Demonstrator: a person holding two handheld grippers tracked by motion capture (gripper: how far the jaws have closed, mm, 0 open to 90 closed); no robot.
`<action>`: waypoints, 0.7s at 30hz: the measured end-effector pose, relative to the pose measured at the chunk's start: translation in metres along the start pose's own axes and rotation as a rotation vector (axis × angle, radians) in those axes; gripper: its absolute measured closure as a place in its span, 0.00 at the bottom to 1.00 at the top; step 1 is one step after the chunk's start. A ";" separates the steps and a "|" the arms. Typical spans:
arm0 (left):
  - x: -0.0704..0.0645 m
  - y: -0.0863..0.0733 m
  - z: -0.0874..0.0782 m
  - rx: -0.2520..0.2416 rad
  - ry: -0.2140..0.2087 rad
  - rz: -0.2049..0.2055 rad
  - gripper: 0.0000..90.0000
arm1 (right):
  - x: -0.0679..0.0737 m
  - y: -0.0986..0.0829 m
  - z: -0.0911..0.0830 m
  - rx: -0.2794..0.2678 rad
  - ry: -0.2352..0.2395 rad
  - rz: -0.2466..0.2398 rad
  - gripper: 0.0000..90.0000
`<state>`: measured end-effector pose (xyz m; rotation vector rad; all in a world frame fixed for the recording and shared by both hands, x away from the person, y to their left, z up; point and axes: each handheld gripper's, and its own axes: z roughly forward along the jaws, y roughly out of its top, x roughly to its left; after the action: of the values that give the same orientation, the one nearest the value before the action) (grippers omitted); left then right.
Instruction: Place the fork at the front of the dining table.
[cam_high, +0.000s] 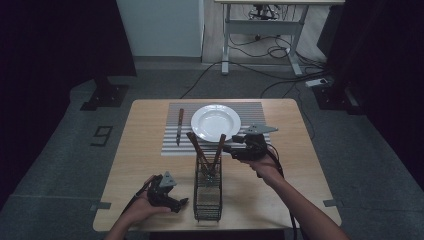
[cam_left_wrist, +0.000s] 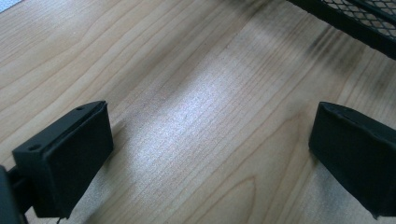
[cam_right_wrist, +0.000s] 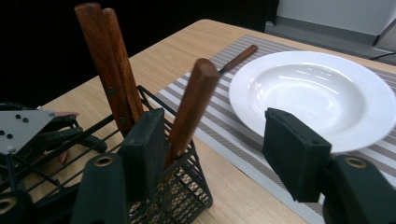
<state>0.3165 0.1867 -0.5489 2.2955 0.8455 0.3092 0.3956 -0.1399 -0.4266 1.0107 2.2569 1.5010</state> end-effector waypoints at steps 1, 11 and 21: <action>0.000 0.000 0.000 0.000 0.000 0.000 0.00 | 0.001 0.001 0.002 0.002 0.004 0.000 0.46; 0.000 0.000 0.000 0.001 0.000 0.001 0.00 | 0.006 0.003 0.021 0.020 0.054 -0.027 0.64; 0.000 0.000 0.000 0.000 0.001 0.000 0.00 | 0.001 -0.004 0.026 0.014 0.111 0.016 0.81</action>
<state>0.3165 0.1866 -0.5489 2.2953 0.8459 0.3099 0.4072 -0.1216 -0.4408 0.9740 2.3432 1.5867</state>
